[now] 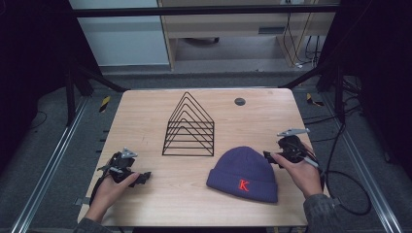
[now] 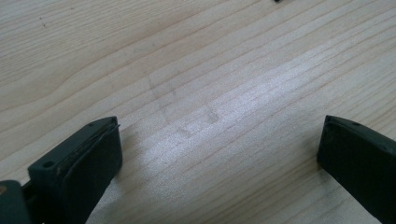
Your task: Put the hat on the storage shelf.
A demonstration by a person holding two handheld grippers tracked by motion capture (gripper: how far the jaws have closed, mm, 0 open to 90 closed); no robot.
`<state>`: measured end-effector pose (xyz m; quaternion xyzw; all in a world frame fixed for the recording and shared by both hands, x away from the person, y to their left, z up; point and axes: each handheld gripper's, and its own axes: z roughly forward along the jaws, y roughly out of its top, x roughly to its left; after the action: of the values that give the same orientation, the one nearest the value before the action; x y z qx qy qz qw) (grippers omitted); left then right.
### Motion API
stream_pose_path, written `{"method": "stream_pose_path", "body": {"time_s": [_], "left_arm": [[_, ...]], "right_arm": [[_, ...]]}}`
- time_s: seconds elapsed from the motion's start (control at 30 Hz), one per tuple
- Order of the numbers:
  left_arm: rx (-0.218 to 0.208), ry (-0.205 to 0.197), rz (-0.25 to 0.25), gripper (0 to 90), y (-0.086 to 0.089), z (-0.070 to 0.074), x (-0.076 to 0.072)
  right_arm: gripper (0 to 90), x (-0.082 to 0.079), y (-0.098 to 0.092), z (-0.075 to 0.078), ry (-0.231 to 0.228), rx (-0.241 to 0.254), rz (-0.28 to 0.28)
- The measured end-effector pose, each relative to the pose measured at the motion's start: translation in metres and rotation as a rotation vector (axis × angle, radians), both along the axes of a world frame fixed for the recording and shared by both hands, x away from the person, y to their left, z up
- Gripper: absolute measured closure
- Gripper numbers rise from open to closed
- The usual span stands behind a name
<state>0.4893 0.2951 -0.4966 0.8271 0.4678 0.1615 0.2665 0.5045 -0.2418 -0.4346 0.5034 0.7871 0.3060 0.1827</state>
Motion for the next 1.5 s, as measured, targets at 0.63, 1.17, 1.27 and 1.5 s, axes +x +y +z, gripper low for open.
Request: {"method": "stream_pose_path", "body": {"time_s": [0.63,1.17,1.27,1.5], "left_arm": [[0.005,0.005,-0.011,0.0,0.000,0.000,0.000],[0.000,0.000,-0.012,0.0,0.000,0.000,0.000],[0.000,-0.001,-0.012,0.0,0.000,0.000,0.000],[0.000,-0.001,-0.014,0.0,-0.001,0.000,0.000]], "right_arm": [[53.4,0.028,0.024,-0.015,0.101,-0.047,0.102],[51.6,0.039,0.053,-0.040,0.151,-0.084,0.120],[55.1,0.039,0.055,-0.040,0.156,-0.097,0.122],[63.2,0.040,0.057,-0.041,0.180,-0.096,0.133]]}}
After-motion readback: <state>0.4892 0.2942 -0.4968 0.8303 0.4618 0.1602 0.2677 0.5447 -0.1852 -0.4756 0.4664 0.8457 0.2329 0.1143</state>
